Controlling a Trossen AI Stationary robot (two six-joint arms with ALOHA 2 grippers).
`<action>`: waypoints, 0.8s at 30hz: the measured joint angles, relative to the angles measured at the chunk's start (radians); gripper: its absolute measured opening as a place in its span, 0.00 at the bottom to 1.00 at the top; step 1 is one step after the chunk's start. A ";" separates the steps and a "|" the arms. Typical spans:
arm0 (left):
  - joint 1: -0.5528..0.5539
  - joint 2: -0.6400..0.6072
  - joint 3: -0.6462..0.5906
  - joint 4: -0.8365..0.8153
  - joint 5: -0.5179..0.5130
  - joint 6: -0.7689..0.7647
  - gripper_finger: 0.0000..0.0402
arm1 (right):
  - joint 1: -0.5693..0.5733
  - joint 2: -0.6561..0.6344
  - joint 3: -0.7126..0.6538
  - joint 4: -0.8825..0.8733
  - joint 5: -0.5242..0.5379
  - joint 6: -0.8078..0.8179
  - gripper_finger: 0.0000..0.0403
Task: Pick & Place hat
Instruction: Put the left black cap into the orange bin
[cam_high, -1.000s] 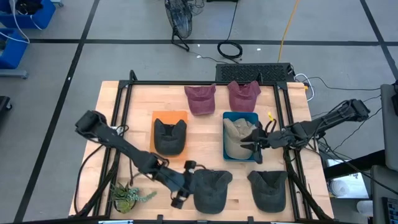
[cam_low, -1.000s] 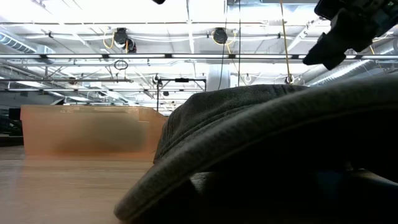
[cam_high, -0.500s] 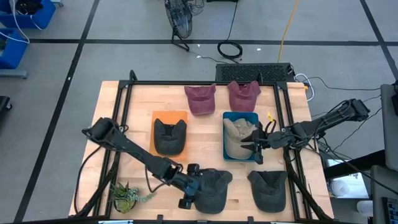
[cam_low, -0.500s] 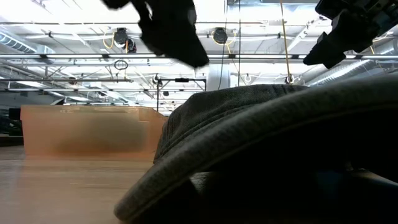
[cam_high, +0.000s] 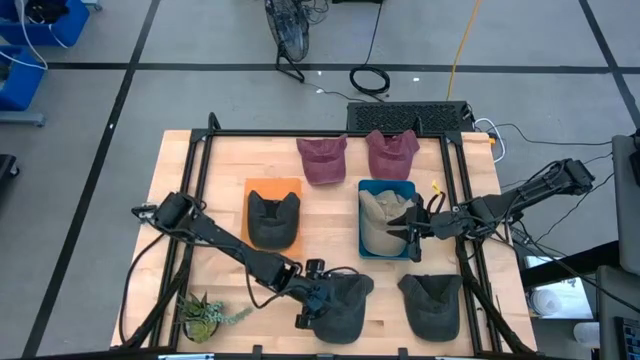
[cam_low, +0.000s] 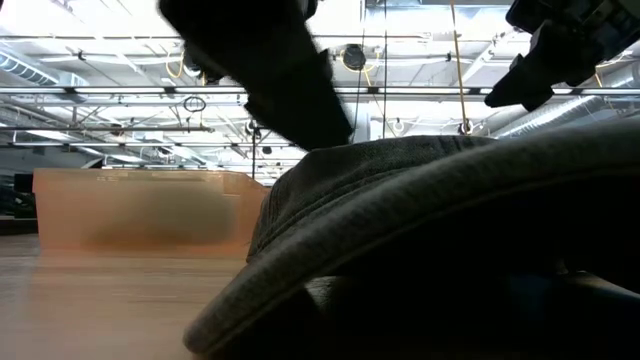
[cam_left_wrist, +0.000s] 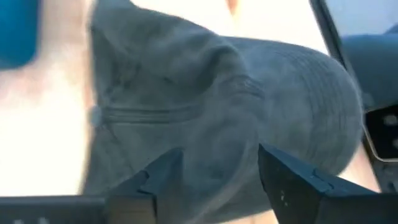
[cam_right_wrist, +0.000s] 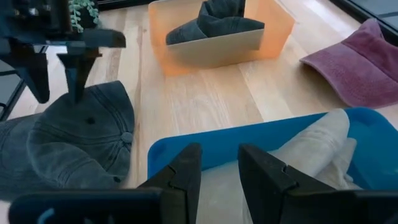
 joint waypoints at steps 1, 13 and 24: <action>-0.003 0.002 0.000 -0.004 0.002 0.000 0.48 | 0.000 0.000 -0.005 0.006 0.000 0.001 0.23; -0.023 0.045 -0.001 0.042 0.003 0.001 0.38 | 0.000 0.000 -0.046 0.019 -0.004 0.052 0.23; -0.002 0.051 0.000 0.001 -0.002 0.054 0.10 | -0.002 -0.019 -0.047 0.029 -0.002 -0.003 0.23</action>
